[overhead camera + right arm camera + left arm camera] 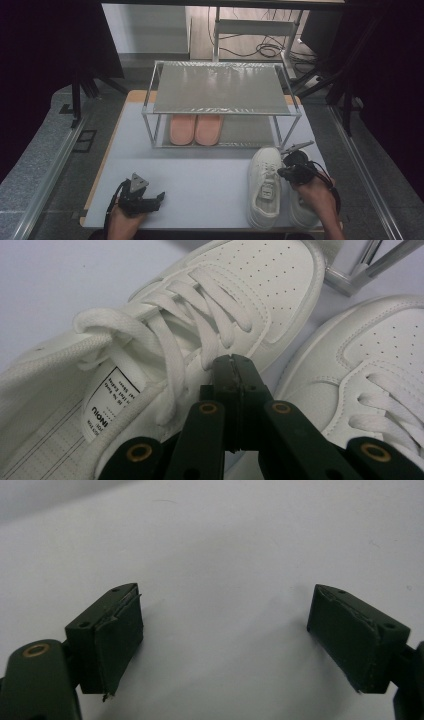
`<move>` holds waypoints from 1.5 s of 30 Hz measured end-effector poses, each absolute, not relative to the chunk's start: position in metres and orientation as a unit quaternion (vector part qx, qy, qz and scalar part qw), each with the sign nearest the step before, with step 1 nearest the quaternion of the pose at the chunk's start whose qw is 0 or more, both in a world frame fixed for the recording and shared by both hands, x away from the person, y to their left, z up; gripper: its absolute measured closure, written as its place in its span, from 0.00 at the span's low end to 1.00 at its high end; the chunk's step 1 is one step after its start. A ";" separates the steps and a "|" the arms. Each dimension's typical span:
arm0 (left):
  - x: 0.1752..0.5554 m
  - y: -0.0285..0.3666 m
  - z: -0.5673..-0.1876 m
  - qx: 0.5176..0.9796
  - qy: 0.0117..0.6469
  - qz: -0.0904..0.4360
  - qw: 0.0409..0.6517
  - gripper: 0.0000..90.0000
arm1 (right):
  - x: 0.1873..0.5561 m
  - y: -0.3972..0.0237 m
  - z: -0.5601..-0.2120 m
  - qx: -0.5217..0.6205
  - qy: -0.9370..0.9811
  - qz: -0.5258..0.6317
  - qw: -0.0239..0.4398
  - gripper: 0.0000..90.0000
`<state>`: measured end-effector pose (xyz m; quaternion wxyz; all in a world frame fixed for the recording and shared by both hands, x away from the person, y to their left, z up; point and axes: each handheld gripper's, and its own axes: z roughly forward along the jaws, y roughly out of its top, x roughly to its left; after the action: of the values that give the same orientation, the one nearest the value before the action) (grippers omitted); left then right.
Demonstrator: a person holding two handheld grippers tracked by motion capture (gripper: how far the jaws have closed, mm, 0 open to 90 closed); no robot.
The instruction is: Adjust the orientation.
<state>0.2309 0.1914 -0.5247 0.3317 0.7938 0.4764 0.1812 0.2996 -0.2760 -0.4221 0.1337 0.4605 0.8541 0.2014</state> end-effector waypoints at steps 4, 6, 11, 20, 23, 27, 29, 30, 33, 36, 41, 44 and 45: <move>0.231 0.191 -0.525 0.794 0.477 0.181 0.332 0.16 | 0.301 -0.276 -0.423 0.460 0.853 0.213 0.125 1.00; 0.231 0.191 -0.525 0.794 0.477 0.181 0.332 0.16 | 0.301 -0.275 -0.424 0.458 0.853 0.220 0.119 1.00; 0.231 0.191 -0.525 0.794 0.477 0.181 0.331 0.16 | 0.303 -0.268 -0.425 0.449 0.857 0.228 0.108 1.00; 0.231 0.191 -0.525 0.794 0.477 0.181 0.332 0.16 | 0.309 -0.246 -0.425 0.426 0.868 0.238 0.094 1.00; 0.231 0.191 -0.525 0.794 0.477 0.181 0.332 0.16 | 0.310 -0.238 -0.427 0.418 0.871 0.243 0.089 1.00; 0.231 0.191 -0.525 0.794 0.477 0.181 0.331 0.16 | 0.313 -0.230 -0.427 0.410 0.875 0.244 0.087 1.00; 0.231 0.191 -0.525 0.794 0.477 0.181 0.331 0.16 | 0.315 -0.229 -0.426 0.415 0.872 0.244 0.089 1.00; 0.231 0.191 -0.525 0.794 0.477 0.181 0.331 0.16 | 0.317 -0.229 -0.426 0.420 0.870 0.239 0.093 1.00; 0.231 0.191 -0.525 0.794 0.476 0.181 0.331 0.16 | 0.320 -0.226 -0.427 0.426 0.871 0.221 0.103 1.00; 0.231 0.191 -0.525 0.794 0.477 0.181 0.331 0.16 | 0.324 -0.225 -0.432 0.437 0.871 0.187 0.121 1.00; 0.231 0.191 -0.525 0.794 0.477 0.181 0.331 0.16 | 0.323 -0.223 -0.441 0.436 0.876 0.176 0.104 1.00; 0.231 0.191 -0.525 0.794 0.477 0.181 0.331 0.16 | 0.324 -0.222 -0.440 0.437 0.876 0.175 0.103 1.00; 0.231 0.191 -0.525 0.794 0.477 0.181 0.331 0.16 | 0.325 -0.221 -0.440 0.437 0.876 0.177 0.101 1.00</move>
<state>0.2309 0.1914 -0.5246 0.3312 0.7940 0.4767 0.1808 0.3250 -0.2213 -0.4400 0.1009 0.4372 0.8761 0.1766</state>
